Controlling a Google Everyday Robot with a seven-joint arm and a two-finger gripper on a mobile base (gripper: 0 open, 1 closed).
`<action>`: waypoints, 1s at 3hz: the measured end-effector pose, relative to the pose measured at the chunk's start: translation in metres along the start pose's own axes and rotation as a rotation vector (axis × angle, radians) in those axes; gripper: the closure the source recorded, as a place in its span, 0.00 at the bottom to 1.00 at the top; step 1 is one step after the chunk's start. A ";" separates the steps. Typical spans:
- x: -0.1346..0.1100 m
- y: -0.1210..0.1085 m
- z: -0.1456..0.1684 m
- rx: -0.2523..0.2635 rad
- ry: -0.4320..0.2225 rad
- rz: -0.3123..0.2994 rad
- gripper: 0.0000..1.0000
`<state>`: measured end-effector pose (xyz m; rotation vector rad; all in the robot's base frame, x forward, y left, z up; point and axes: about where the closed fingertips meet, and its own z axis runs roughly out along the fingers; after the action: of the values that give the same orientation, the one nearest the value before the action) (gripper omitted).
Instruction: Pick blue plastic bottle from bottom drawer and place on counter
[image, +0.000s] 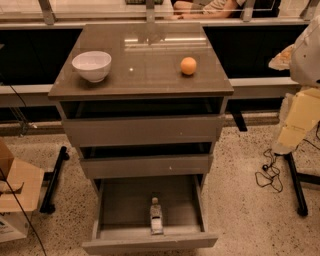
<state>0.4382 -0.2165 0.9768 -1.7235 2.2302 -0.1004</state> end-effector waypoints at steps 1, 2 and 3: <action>0.000 0.000 0.000 0.000 0.000 0.000 0.00; -0.003 0.000 0.019 -0.003 -0.016 0.057 0.00; -0.002 0.006 0.071 -0.047 -0.030 0.177 0.00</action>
Offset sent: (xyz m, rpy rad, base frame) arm 0.0209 0.0190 -0.0644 0.1110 0.0426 -0.1709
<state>0.4534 -0.2033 0.9081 -1.5317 2.3684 0.0188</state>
